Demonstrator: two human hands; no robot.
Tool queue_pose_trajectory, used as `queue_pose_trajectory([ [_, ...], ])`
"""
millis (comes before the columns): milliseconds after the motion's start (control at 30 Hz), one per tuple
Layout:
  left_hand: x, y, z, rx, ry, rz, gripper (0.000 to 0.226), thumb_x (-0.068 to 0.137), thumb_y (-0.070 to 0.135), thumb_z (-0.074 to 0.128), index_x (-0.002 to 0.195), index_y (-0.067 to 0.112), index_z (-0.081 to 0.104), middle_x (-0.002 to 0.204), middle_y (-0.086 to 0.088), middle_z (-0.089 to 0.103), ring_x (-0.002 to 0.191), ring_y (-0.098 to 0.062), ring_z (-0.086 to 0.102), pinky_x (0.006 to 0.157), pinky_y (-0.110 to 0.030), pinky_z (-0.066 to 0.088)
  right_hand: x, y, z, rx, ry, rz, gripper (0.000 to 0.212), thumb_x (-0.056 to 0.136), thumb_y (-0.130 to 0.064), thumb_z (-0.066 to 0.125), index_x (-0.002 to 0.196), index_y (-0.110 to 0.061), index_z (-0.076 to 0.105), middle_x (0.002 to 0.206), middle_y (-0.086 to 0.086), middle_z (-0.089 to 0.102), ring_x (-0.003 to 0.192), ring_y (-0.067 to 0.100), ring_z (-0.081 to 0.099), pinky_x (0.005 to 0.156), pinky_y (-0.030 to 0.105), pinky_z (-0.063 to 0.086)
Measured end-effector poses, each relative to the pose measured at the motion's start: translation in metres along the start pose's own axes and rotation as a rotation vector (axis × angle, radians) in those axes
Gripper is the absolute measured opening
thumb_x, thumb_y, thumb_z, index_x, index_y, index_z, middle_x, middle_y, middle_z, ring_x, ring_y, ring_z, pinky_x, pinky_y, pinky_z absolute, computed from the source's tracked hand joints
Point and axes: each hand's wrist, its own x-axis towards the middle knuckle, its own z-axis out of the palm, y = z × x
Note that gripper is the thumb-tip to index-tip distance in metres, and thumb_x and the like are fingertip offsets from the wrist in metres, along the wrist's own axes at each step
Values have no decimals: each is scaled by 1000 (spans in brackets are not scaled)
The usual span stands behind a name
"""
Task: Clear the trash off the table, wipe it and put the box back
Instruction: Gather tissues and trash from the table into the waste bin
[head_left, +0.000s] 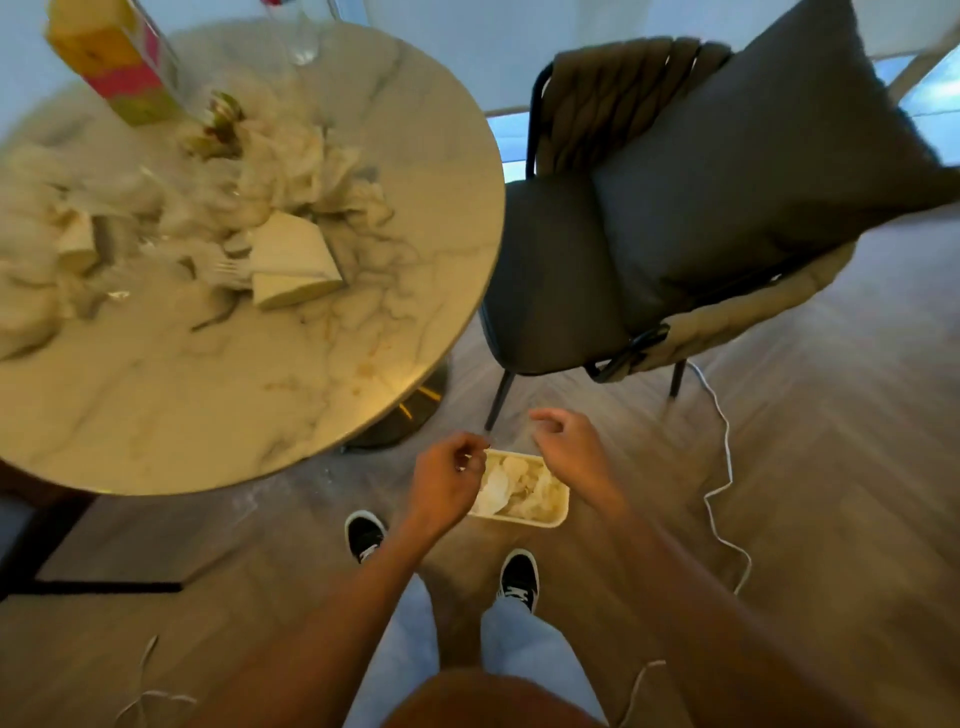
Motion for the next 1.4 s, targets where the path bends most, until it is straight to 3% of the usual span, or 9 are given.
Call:
queue_pose_trajectory([
  [100,-16,16,-34,-49,83,-1,14,91,13,59,101,16,69,89,12,63,79,7,56,68,-4,44,-14,-38,-2,-4,-28,-89,29,92,-16,52,117,-26,62,104,-5,65,81,7,63,63,17,47],
  [267,-47,4,-86,-139,160,-38,15,90,14,62,96,27,68,88,17,64,82,6,60,71,-11,47,-25,-95,20,-12,-143,-207,26,92,-14,53,115,-22,61,90,-1,63,82,12,62,64,21,47],
  [500,-73,-33,-164,-221,247,-126,21,90,12,61,89,31,67,86,18,67,81,5,61,68,-5,45,-17,-173,90,-86,-205,-307,25,89,-14,55,111,-22,64,99,4,67,93,17,63,84,32,52],
  [667,-60,-61,-226,-234,279,-130,25,89,10,62,85,34,67,89,16,69,79,1,62,66,-10,48,-5,-231,154,-204,-200,-434,35,91,-14,52,123,-25,59,81,-1,61,70,11,58,57,18,44],
  [933,-23,-92,-311,-282,310,-151,27,88,9,63,81,35,68,87,11,70,77,-5,64,64,-11,46,39,-284,240,-527,-134,-578,54,92,-26,49,144,-30,37,125,10,59,113,29,56,90,38,47],
  [1000,-15,-98,-327,-290,294,-152,27,88,10,63,81,35,68,87,12,70,76,-2,63,65,-11,46,48,-289,250,-587,-91,-561,45,94,-27,45,140,-28,43,130,9,57,117,30,54,93,40,46],
  [1200,6,-114,-359,-309,249,-170,27,88,9,61,84,35,69,87,9,70,77,-7,65,77,-29,54,55,-295,259,-677,-21,-530,16,93,-28,53,99,-23,67,101,2,66,94,22,61,76,33,47],
  [1300,13,-114,-369,-380,249,-176,21,89,13,62,92,33,69,88,4,70,79,-17,66,77,-39,56,40,-305,262,-431,-81,-540,10,90,-23,60,92,-22,69,93,-6,63,86,10,58,74,25,44],
  [1400,18,-107,-378,-560,237,-197,24,92,19,61,112,32,63,100,-3,67,89,-17,66,72,-30,58,13,-314,267,-195,-194,-539,7,88,-19,64,87,-25,68,90,-10,64,84,3,59,77,18,47],
])
